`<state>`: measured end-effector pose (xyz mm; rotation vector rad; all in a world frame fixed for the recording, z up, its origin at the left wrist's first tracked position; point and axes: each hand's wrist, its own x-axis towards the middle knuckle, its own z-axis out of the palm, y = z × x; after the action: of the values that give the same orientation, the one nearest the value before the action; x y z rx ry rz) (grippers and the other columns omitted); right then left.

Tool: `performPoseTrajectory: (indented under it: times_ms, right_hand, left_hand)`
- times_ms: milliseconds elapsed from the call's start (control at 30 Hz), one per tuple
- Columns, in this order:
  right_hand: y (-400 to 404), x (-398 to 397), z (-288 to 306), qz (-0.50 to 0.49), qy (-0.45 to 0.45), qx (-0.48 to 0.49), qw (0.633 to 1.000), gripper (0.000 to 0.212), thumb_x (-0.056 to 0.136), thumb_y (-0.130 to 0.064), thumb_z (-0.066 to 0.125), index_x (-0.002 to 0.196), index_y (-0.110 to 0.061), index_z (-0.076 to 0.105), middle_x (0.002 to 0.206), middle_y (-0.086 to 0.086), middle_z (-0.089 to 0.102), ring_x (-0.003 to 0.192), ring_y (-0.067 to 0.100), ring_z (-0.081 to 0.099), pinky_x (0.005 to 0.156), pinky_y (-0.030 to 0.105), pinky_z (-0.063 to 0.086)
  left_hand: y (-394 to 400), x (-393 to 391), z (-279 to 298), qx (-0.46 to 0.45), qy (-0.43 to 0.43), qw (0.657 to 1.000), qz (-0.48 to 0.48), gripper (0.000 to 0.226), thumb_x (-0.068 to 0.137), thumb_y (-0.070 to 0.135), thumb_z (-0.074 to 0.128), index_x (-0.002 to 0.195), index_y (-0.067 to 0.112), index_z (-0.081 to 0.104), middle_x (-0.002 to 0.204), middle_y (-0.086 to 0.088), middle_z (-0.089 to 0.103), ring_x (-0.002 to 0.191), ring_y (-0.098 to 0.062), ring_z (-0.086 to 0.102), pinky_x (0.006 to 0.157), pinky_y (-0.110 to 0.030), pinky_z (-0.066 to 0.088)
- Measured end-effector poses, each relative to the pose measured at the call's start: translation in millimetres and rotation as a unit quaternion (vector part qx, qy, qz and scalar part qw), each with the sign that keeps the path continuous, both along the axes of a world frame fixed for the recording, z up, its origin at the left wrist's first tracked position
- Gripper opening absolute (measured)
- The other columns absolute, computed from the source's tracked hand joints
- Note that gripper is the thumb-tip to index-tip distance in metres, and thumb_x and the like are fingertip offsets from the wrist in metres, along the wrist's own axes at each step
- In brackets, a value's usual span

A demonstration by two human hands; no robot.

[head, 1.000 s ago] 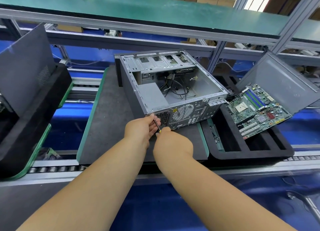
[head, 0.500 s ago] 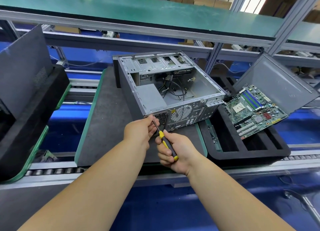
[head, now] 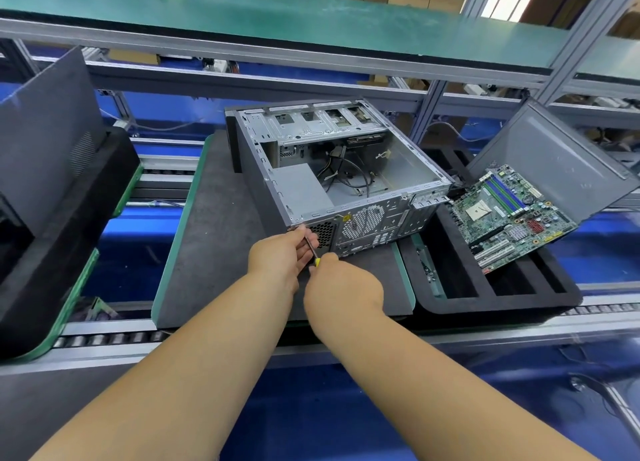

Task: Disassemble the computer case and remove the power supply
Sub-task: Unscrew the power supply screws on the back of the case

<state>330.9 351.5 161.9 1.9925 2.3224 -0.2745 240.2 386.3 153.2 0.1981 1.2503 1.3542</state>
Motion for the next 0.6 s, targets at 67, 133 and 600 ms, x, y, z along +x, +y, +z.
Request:
performPoseTrajectory:
  times_ms: [67, 133, 600]
  right_hand:
    - [2.9, 3.6, 3.9, 0.008, 0.05, -0.013, 0.999, 0.023, 0.102, -0.035, 0.041, 0.11, -0.016, 0.051, 0.105, 0.003, 0.063, 0.096, 0.025, 0.063, 0.058, 0.029, 0.034]
    - [6.4, 13.8, 7.8, -0.042, 0.207, -0.089, 0.973, 0.032, 0.101, -0.046, 0.039, 0.09, -0.018, 0.052, 0.086, 0.002, 0.059, 0.08, 0.024, 0.057, 0.062, 0.032, 0.035]
    - [4.2, 12.4, -0.7, -0.235, 0.51, -0.291, 0.775, 0.048, 0.106, -0.042, 0.03, 0.073, -0.014, 0.051, 0.04, -0.002, 0.04, 0.042, 0.014, 0.033, 0.048, 0.027, 0.028]
  left_hand:
    - [1.5, 0.4, 0.1, -0.001, -0.002, 1.0, -0.002, 0.016, 0.095, 0.015, 0.059, 0.082, 0.007, 0.065, 0.066, 0.0, 0.069, 0.052, -0.003, 0.065, 0.049, -0.015, 0.05]
    - [2.3, 0.9, -1.0, 0.005, 0.0, 1.0, 0.002, 0.02, 0.096, 0.013, 0.058, 0.078, 0.007, 0.064, 0.06, 0.001, 0.068, 0.051, -0.004, 0.064, 0.05, -0.014, 0.05]
    - [1.0, -3.5, -3.9, 0.005, 0.003, 1.0, -0.011, 0.013, 0.094, 0.015, 0.061, 0.087, 0.006, 0.067, 0.075, -0.004, 0.071, 0.056, -0.004, 0.067, 0.053, -0.013, 0.052]
